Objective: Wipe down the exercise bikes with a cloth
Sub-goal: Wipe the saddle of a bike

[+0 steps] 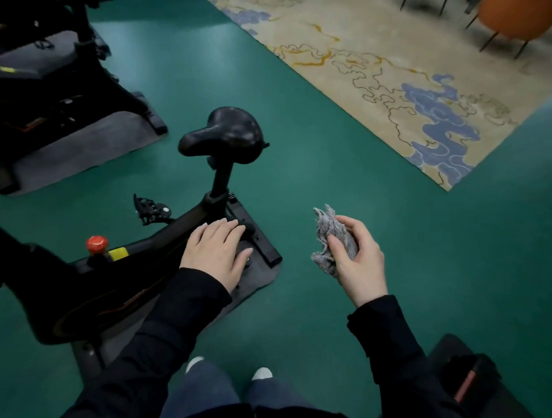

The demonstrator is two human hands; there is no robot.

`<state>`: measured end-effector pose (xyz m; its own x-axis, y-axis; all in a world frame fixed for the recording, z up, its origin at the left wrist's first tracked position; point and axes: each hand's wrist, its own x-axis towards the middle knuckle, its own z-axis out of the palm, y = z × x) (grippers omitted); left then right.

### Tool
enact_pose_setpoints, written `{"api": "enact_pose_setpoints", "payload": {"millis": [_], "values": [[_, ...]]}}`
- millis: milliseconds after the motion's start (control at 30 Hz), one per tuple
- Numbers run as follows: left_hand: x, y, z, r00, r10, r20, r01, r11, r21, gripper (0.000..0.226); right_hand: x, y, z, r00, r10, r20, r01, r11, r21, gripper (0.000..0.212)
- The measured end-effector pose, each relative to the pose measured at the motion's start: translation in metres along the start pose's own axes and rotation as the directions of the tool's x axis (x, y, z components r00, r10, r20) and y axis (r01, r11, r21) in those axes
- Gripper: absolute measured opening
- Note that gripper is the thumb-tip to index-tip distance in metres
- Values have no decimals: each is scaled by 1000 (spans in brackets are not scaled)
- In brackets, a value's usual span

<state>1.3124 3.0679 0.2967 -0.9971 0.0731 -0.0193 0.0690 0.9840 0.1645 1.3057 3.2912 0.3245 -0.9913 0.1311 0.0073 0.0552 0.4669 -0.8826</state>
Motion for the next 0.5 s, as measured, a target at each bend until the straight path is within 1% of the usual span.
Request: {"api": "enact_pose_setpoints", "payload": {"millis": [300,500], "values": [[71,13,11,998,16,57,-17,1000,20,49,67,8,-1,997,-27,66,32,997,-67,25],[142,7,34,993,7,115,-7,1000,4,53,144,8,7,996,-22,82,31,992,-122,24]]}}
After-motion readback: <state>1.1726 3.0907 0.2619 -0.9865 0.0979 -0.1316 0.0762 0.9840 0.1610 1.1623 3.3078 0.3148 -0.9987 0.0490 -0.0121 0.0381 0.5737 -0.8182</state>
